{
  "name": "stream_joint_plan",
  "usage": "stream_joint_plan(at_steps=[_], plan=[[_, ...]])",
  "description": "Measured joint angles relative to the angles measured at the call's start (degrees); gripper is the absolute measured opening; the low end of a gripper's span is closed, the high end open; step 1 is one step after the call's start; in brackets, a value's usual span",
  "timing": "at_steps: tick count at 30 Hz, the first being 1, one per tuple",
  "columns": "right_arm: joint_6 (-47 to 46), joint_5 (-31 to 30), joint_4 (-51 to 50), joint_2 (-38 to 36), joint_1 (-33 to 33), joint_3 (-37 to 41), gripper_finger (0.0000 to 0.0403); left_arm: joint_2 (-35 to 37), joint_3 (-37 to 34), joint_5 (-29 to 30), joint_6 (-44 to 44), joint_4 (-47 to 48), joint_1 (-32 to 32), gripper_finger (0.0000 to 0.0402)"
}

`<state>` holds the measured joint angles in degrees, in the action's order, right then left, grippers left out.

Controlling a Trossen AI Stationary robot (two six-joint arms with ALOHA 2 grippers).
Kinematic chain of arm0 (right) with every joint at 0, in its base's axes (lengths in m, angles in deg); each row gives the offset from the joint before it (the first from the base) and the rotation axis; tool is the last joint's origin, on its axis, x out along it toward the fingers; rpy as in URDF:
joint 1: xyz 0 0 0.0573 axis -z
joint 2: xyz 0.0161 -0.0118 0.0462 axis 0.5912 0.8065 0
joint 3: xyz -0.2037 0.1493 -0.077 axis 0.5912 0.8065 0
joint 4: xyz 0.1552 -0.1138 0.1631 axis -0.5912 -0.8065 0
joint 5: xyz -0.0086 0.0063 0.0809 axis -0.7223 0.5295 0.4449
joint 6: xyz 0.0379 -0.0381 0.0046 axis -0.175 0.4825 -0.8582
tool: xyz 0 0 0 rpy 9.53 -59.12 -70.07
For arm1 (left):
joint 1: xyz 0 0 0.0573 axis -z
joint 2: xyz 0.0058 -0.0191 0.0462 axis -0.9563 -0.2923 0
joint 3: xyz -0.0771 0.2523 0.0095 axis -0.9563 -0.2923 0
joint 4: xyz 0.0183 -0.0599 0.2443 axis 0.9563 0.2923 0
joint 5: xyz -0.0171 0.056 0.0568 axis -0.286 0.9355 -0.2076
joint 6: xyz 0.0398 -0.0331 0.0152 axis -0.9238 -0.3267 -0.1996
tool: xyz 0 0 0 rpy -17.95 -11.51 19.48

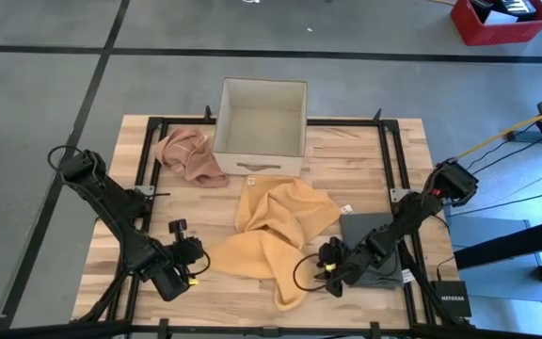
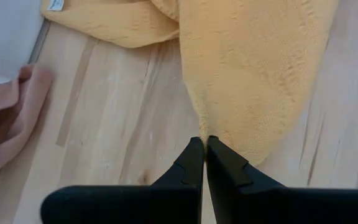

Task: Fold towel
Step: Fold the yellow towel

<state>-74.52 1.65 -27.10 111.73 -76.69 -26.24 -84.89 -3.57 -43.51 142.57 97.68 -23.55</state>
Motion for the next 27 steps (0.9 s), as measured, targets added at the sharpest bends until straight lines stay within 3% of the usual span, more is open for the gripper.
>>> stream_joint_plan(at_steps=[5, 10, 15, 18, 22, 27], plan=[[0.58, 0.83, 0.1, 0.0, 0.0, 0.03, 0.012, 0.0, 0.0, 0.0, -0.11, -0.02, 0.0, 0.0], [1.18, 0.84, 0.08, 0.0, 0.0, 0.0, 0.0023, 0.0, 0.0, 0.0, -0.17, -0.02, 0.0, 0.0], [2.54, 0.25, -2.59, -0.08, -0.01, -1.35, 0.0012, 0.0, 0.01, 0.0, -0.19, 0.0, 0.0, 0.0], [5.31, 0.02, -10.24, -1.74, -0.09, -5.7, 0.0005, 0.48, 0.32, 0.01, -0.8, 0.51, 0.0, 0.0], [9.24, -2.99, -28.38, -4.77, -0.09, -15.94, 0.0003, 1.7, 3.82, 1.27, -1.68, 4.11, 0.0, 0.0], [14.01, -13.38, -53.27, -6.97, -1.25, -32.69, 0.0002, 2.26, 12.8, 4.72, -5.78, 12.49, 0.0, 0.0]])
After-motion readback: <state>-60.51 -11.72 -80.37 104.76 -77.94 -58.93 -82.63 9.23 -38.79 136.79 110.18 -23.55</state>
